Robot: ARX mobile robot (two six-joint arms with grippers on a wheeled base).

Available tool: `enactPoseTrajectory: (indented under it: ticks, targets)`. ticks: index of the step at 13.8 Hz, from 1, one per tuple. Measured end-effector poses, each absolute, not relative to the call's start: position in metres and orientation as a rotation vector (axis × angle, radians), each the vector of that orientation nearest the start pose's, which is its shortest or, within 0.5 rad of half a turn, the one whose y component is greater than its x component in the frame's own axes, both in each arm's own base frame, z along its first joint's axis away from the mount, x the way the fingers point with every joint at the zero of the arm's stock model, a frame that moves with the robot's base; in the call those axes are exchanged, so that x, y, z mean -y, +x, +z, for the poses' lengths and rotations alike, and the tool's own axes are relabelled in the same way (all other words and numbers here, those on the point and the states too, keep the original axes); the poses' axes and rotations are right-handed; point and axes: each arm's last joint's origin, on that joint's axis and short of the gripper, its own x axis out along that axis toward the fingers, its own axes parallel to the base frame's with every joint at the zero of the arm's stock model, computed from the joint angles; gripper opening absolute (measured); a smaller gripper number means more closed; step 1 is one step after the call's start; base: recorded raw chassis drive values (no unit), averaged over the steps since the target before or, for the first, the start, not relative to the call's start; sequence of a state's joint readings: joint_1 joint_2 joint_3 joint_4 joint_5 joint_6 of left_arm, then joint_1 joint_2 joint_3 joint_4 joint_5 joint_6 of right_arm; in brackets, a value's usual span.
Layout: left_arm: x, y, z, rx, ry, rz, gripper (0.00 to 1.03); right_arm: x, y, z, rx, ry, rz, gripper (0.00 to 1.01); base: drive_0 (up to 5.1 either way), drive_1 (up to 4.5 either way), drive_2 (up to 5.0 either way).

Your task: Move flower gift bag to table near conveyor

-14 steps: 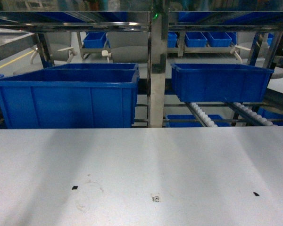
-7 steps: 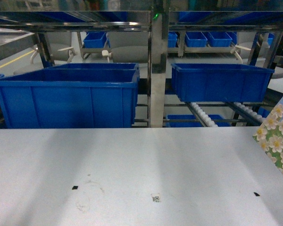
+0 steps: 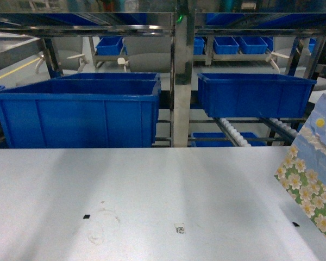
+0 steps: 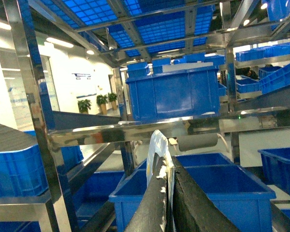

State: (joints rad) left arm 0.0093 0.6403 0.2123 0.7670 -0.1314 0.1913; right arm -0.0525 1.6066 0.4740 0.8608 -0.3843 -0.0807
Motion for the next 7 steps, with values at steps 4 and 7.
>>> enactPoseTrajectory:
  ticks: [4, 7]
  targets:
    - [-0.005, 0.147, 0.246, 0.324, 0.168, 0.171, 0.02, 0.004, 0.287, 0.125, -0.327, -0.012, 0.331, 0.03, 0.0, 0.00, 0.0]
    - [-0.005, 0.147, 0.246, 0.324, 0.169, 0.171, 0.02, -0.002, 0.289, 0.110, -0.367, -0.018, 0.349, 0.03, 0.0, 0.00, 0.0]
